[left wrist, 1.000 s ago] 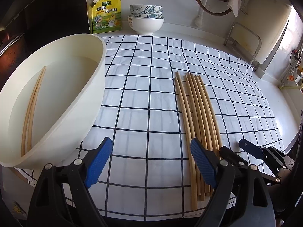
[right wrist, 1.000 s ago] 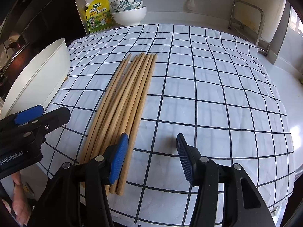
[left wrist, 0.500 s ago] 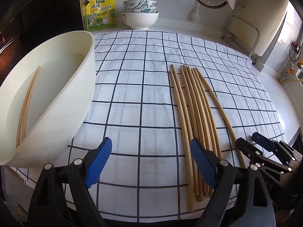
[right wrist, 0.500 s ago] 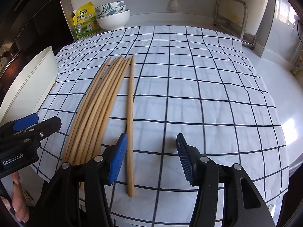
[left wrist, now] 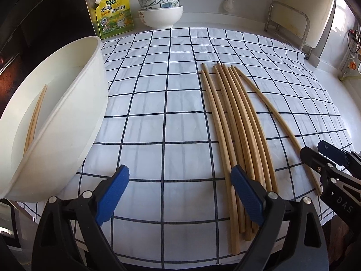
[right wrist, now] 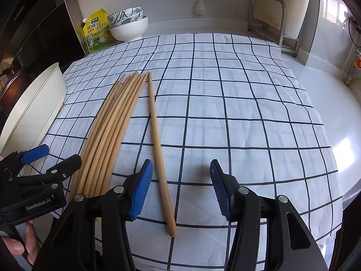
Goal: Organize utensils
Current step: 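Lower the right gripper onto another chopstick and close it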
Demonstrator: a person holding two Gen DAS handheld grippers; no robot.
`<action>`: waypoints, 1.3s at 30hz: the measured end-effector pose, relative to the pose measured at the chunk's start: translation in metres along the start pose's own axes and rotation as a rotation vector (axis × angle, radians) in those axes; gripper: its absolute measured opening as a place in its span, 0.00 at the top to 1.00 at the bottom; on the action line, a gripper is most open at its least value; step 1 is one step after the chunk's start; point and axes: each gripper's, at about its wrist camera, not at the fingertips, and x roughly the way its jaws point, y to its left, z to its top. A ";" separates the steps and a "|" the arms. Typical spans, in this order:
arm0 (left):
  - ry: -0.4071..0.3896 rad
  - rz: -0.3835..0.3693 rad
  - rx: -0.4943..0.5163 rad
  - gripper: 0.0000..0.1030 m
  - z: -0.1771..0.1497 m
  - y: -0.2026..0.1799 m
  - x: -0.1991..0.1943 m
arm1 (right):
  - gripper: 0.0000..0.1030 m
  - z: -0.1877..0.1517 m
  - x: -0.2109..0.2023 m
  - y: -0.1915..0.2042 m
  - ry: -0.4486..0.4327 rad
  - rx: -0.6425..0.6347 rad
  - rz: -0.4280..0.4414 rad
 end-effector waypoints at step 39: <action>0.009 0.037 -0.004 0.11 0.006 -0.001 0.010 | 0.51 0.008 0.008 0.005 -0.012 -0.025 0.017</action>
